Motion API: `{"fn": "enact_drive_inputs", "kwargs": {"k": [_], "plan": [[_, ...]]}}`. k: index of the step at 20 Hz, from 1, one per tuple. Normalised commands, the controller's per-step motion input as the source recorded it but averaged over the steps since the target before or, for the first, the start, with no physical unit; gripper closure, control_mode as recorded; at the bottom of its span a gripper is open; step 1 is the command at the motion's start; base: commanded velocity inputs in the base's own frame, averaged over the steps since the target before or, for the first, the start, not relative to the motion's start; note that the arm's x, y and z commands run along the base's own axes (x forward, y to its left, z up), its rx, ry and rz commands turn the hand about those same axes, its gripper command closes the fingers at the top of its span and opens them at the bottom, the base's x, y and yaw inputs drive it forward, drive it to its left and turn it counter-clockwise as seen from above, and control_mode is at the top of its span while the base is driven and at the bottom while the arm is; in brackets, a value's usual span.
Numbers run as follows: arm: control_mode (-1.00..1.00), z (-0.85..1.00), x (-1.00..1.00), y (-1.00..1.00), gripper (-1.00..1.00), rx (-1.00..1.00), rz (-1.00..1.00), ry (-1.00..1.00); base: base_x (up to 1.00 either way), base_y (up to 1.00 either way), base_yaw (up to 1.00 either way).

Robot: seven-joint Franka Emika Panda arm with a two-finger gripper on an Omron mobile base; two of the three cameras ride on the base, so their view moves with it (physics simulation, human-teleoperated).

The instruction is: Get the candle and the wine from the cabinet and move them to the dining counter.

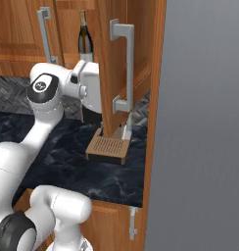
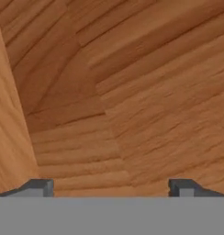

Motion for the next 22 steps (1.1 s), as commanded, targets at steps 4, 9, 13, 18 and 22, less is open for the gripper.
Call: {"fn": "enact_drive_inputs", "kwargs": {"k": [4, 9, 13, 18, 22], "plan": [[-1.00, -0.02, 0.20, -0.46, -1.00, 0.00, 0.00, 0.05, 0.00, 0.00, 0.00], [-1.00, -0.12, 0.07, -0.39, -1.00, 0.01, 0.00, 0.05, 0.00, 0.00, 0.00], [-1.00, -0.15, 0.00, -0.29, -1.00, 0.00, 0.00, 0.09, 0.00, 0.00, 0.00], [-1.00, -0.12, 0.00, -0.09, -1.00, 0.00, 0.00, 0.04, 0.00, 0.00, 0.00], [-1.00, -0.07, -0.03, 0.59, -1.00, 0.00, 0.00, -0.08, 0.00, 0.00, 0.00]]}}
